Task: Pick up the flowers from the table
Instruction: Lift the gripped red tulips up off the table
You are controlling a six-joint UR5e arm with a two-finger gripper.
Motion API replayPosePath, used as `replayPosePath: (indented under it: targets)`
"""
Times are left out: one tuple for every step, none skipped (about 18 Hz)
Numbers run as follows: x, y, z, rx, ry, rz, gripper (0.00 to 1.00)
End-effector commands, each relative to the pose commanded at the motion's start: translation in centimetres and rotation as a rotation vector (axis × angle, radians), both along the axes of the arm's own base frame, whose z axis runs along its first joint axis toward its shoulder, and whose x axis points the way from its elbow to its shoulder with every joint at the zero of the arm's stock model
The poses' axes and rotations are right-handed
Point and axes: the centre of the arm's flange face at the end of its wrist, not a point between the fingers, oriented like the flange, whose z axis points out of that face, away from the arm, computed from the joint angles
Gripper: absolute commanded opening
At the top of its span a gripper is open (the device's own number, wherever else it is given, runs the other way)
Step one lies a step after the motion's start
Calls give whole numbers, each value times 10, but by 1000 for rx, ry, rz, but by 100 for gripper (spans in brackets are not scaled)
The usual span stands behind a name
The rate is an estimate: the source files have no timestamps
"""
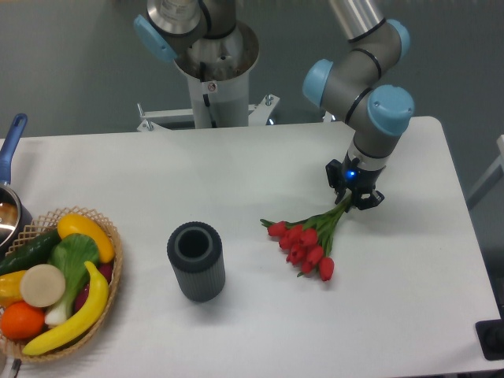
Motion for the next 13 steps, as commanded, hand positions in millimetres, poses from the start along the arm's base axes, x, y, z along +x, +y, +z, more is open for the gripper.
replayPosePath:
  targets:
    - [-1,0,2,11,0,0,32]
    - [-1,0,2,19,-2,1,32]
    - [-1,1,2,20,-3,3,32]
    - [-1,1,3,20,-2,3,30]
    - [-1,1,2,20,-3,3,29]
    - [-1,1,3,20,-2,3,29]
    - [-1,1,3,22,-2,3,27]
    - [-1,1,2,21,-3,3,23]
    - [-1,1,3,22,-2,3,21]
    - [-1,1,3,20,-2,3,20]
    - [-1,1,3,20,-2,3,20]
    - [-1,1,3,20,-2,3,15]
    - [-1,0,2,20,-3,4,15]
